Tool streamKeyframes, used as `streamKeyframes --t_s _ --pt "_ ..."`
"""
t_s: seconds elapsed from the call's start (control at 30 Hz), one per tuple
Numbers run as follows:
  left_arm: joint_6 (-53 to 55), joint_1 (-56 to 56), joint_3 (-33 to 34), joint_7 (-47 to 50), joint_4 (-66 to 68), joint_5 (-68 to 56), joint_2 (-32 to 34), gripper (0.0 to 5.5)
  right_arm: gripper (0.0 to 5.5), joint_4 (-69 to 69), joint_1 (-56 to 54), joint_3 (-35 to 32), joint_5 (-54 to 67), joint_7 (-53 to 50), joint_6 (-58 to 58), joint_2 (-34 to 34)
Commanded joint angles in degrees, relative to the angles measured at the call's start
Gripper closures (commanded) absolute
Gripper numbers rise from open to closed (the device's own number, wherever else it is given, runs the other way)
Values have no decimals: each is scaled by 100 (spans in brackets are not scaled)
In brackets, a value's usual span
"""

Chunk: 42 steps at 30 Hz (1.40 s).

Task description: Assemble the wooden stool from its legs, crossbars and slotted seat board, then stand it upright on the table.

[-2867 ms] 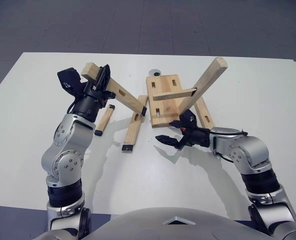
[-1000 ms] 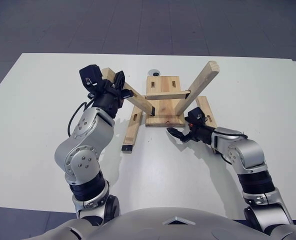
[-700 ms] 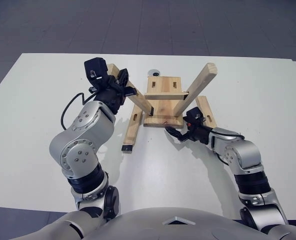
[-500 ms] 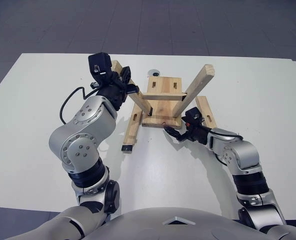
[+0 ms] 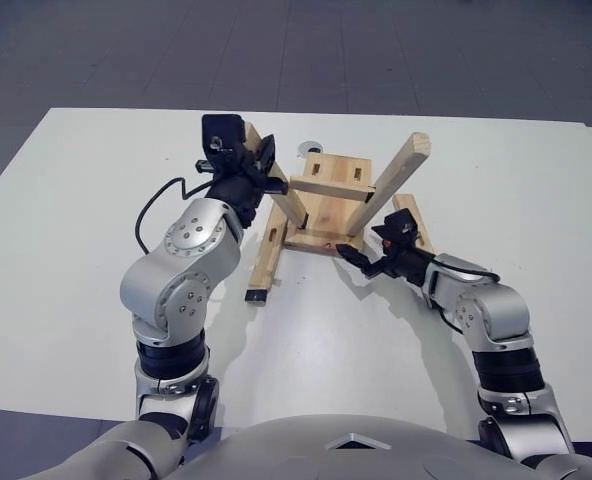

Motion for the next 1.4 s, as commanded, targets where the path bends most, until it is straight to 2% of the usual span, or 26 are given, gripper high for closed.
streamKeyframes --t_s 0.03,0.17,0.27,0.37,0.47,0.57,0.67,0.77,0.8,0.87,0.97,1.07,1.17,1.27,1.4 --pt "871 736 -421 -25 824 522 446 439 10 -445 -135 -719 577 334 -171 -170" --pt "1078 509 -218 -108 1086 545 363 439 10 -800 -218 -1280 1026 619 -406 -391" --pt "1119 356 32 -154 1220 475 272 439 10 -949 -257 -1371 1096 747 -647 -482" --pt "1220 155 843 -212 1538 128 -115 439 10 -1070 -800 -2001 1679 771 -915 -515" --pt "1341 91 1153 -244 1706 8 -302 442 10 -1150 -1404 -2551 2510 486 -885 -474" --pt "1411 120 1313 -252 1809 -28 -411 444 10 -1168 -2034 -2615 2968 85 -780 -465" --pt "1363 121 1215 -291 1929 74 -379 444 10 -1341 -2568 -1994 2782 242 -807 -643" --pt "1281 66 1107 -325 1970 133 -358 444 10 -1184 -3207 -1184 2087 198 -816 -753" --pt "1259 57 1076 -327 1967 152 -346 444 10 -1093 -3332 -1029 1944 117 -783 -746" --pt "1229 13 1025 -302 1968 182 -383 444 10 -646 -3848 -272 967 -444 -794 -561" --pt "1162 -31 901 -264 1991 265 -429 444 56 -312 -4392 205 464 -771 -685 -272" --pt "1043 -66 755 -198 2036 431 -476 444 104 -47 -4554 1140 -377 -133 -1025 -617" --pt "1005 -96 715 -154 2026 549 -569 444 62 8 -4577 1952 -936 477 -1015 -880" --pt "1016 -136 781 -71 1968 632 -690 444 15 -65 -4407 2808 -1905 867 -1473 -1229" --pt "1060 -112 883 -19 1891 741 -806 444 10 57 -4182 3455 -2953 888 -1719 -1303"
